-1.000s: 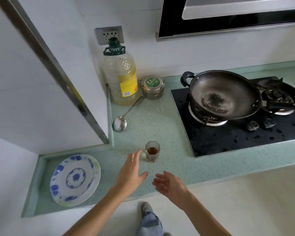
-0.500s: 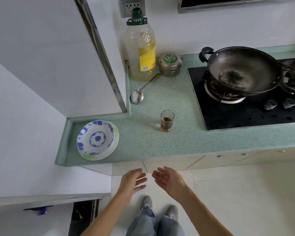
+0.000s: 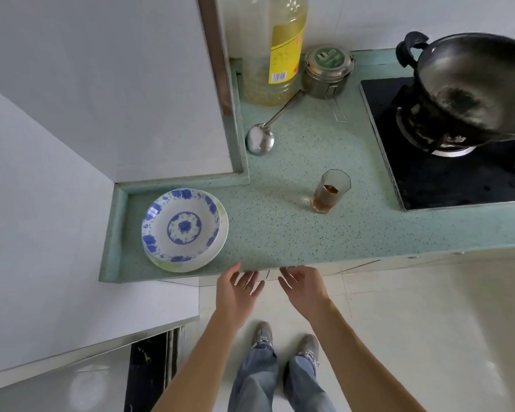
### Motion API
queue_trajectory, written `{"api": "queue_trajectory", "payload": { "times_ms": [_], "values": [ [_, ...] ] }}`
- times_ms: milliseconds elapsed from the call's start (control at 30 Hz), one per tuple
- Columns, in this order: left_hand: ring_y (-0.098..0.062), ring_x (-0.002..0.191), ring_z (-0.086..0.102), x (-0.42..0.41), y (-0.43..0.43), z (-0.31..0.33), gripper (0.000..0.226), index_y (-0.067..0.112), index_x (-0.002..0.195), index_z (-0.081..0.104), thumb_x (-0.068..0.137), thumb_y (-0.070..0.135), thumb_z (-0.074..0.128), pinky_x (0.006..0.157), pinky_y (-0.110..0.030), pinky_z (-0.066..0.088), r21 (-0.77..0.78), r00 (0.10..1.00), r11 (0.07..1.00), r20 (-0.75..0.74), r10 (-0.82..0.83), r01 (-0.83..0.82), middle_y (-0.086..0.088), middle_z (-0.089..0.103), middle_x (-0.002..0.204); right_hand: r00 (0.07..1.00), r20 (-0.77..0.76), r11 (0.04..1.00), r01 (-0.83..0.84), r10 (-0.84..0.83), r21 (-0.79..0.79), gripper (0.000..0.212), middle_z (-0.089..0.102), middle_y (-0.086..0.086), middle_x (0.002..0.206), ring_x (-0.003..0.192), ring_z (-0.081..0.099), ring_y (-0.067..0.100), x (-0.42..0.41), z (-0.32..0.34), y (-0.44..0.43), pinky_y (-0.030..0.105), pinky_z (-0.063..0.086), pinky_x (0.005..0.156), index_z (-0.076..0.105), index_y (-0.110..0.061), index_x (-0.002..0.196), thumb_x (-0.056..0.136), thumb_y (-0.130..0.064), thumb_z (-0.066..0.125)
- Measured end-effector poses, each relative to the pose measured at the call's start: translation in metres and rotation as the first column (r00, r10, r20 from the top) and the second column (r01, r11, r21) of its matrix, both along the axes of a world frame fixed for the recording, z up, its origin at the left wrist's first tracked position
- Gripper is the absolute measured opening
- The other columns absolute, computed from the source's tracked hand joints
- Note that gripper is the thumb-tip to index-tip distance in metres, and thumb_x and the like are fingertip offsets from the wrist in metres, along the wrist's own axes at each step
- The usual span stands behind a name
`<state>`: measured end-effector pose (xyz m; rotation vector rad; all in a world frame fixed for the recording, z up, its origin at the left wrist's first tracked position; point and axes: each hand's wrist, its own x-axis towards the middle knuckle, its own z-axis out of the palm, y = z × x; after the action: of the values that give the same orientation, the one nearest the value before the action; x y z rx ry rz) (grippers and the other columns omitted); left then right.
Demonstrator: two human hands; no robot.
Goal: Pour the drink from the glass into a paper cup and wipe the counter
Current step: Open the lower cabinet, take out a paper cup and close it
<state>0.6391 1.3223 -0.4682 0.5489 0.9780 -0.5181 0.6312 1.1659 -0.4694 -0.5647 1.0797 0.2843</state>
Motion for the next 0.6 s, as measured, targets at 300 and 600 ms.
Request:
{"api": "queue_trajectory", "payload": {
  "times_ms": [300,600],
  "values": [
    [-0.027,0.111,0.056,0.003,0.012,-0.015,0.007,0.012,0.087,0.057,0.088,0.009,0.051,0.110,-0.046,0.039,-0.027,0.990,0.992,0.064,-0.125,0.127,-0.008,0.061,0.092,0.999,0.035,1.000,-0.008,0.008,0.005,0.022,0.055,0.014,0.083,0.080,0.056,0.024,0.003,-0.010,0.012,0.037,0.045,0.101,0.052,-0.004,0.079,0.085,0.010,0.035],
    [-0.025,0.108,0.060,-0.038,0.027,-0.011,0.019,0.011,0.075,0.051,0.091,0.003,0.047,0.093,-0.040,0.049,0.231,0.909,0.888,0.037,-0.416,0.397,-0.012,0.064,0.099,0.996,0.031,0.994,-0.083,0.085,-0.064,0.048,0.064,0.018,0.109,0.106,0.059,0.027,-0.086,-0.021,0.004,0.036,0.043,0.101,0.057,0.001,0.109,0.082,0.017,0.020]
  ]
}}
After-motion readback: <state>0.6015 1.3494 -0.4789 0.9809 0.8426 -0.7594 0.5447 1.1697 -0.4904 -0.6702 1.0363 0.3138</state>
